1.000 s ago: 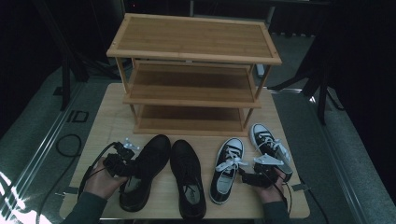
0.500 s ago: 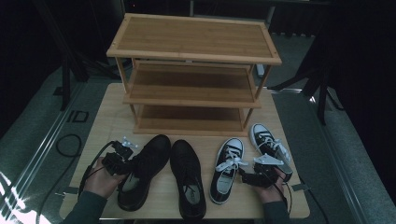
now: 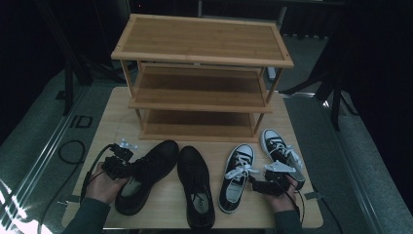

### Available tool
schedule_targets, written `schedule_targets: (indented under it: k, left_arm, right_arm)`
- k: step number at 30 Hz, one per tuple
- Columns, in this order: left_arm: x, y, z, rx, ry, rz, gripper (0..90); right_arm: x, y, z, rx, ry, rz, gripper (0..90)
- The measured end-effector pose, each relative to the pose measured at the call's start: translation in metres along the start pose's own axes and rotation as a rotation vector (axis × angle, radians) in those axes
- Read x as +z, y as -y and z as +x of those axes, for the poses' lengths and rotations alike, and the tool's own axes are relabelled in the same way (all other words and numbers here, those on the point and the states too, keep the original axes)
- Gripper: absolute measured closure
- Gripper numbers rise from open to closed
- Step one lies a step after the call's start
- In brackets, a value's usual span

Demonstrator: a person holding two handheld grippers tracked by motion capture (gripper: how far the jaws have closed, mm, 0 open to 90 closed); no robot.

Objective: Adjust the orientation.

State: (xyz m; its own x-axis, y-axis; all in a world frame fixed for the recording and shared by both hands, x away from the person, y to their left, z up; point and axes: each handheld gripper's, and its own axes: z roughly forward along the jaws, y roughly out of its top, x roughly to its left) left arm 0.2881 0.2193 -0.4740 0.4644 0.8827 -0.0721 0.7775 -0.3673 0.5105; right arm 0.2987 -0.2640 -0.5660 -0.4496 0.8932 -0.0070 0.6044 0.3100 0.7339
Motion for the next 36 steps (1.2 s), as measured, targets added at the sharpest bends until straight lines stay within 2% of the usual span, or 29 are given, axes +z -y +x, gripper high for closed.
schedule_targets:
  k: [4, 11, 27, 36]
  left_arm:
    - [-0.002, -0.001, 0.001, -0.025, 0.008, -0.023, 87.9]
    - [-0.003, -0.005, 0.003, -0.054, -0.01, -0.054, 87.9]
    - [-0.001, -0.018, 0.007, -0.08, -0.02, -0.071, 87.8]
    - [-0.002, -0.024, 0.01, -0.081, -0.023, -0.082, 87.7]
  right_arm:
    - [0.0, 0.0, 0.0, 0.0, 0.0, 0.0, 19.4]
    - [0.0, 0.0, 0.0, 0.0, 0.0, 0.0, 19.4]
    - [0.0, 0.0, 0.0, 0.0, 0.0, 0.0, 19.4]
    - [0.0, 0.0, 0.0, 0.001, 0.0, 0.0, 19.5]
